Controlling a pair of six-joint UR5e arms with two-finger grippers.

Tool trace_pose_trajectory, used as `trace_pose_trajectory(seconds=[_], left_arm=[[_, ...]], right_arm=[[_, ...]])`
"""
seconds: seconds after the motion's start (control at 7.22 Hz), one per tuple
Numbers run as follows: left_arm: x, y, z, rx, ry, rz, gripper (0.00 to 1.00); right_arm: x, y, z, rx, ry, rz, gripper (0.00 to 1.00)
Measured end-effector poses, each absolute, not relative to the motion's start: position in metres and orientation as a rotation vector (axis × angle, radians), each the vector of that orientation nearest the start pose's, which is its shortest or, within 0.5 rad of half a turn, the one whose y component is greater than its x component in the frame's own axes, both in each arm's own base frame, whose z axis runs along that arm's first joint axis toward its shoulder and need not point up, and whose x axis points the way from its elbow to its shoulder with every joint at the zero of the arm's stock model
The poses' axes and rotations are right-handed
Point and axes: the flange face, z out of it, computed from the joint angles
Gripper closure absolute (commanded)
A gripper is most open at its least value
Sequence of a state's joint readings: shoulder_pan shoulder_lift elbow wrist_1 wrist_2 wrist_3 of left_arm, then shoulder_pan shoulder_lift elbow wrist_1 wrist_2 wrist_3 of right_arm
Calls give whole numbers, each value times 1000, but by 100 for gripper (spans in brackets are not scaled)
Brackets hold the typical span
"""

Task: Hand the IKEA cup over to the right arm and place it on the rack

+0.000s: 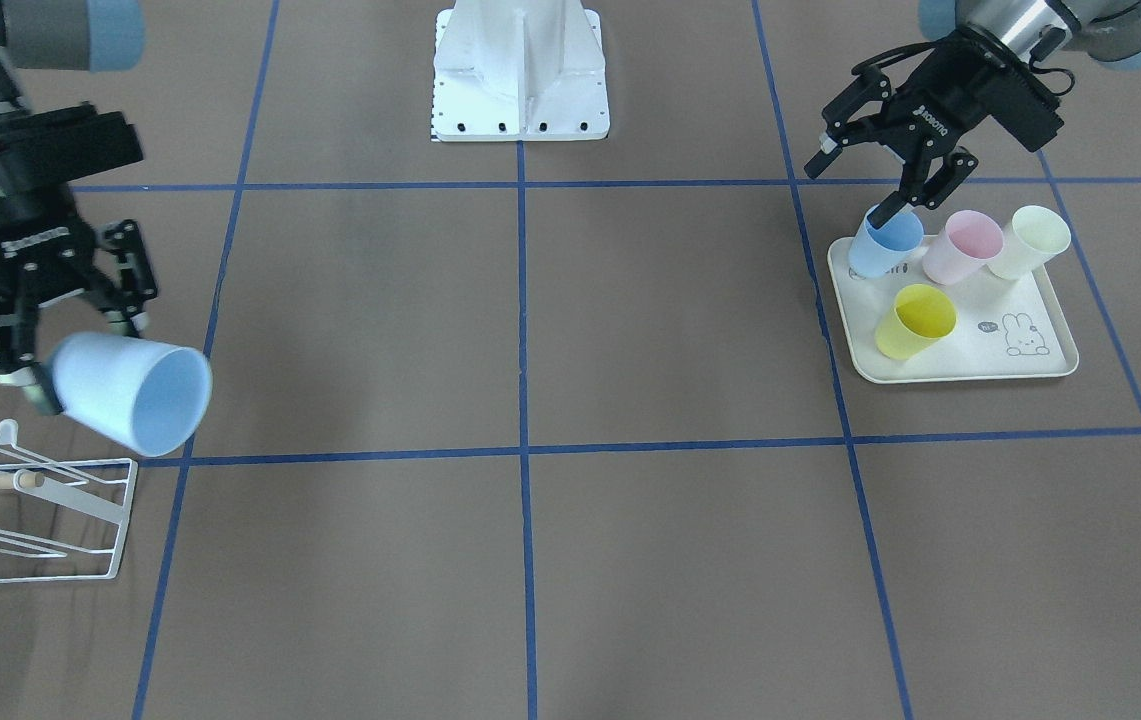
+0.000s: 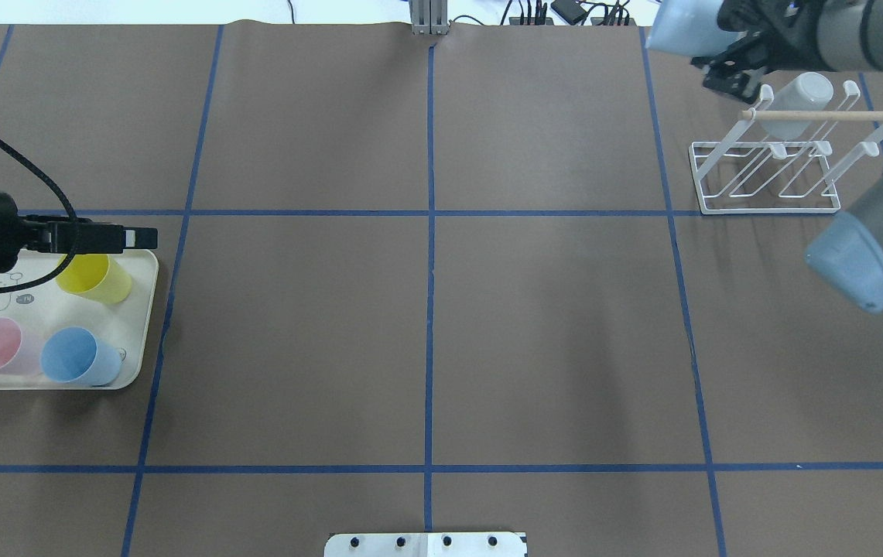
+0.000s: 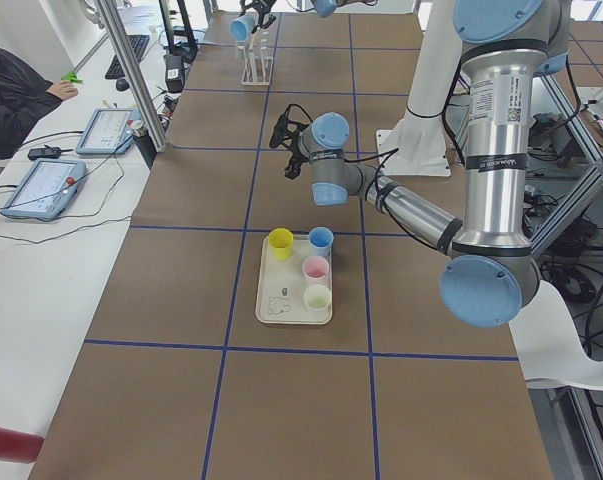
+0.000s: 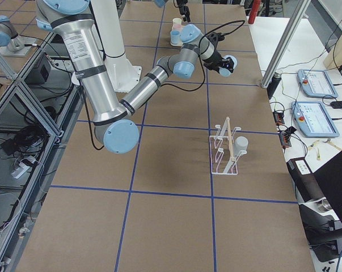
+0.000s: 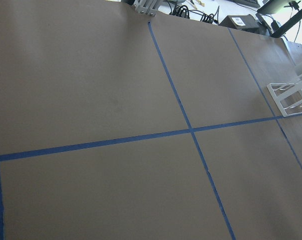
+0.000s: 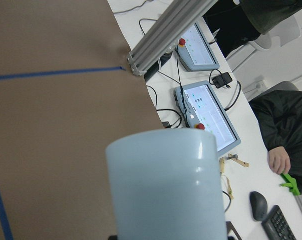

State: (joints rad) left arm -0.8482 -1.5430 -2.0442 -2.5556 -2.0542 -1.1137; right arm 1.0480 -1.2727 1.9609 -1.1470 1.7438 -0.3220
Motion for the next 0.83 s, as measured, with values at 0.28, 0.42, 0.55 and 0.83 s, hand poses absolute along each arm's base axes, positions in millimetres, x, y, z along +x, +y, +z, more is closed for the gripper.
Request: trace_pose_trajectory(seconds=[0.28,0.42,0.55,0.83], left_arm=[[228,-390,332,531,1345,25,1],[228,-390,332,531,1345,25,1],[228,-390,332,532,1346,25,1],[228,-390,332,534,1345,24,1]], right_arm=[[-122,-554,322,1067,-42,-1048,100],[-103,-560,341,1022,78,-1152,100],[-91,-566,356,970,190,-1251,100],[-87,-579,384,889,315,-1421,100]])
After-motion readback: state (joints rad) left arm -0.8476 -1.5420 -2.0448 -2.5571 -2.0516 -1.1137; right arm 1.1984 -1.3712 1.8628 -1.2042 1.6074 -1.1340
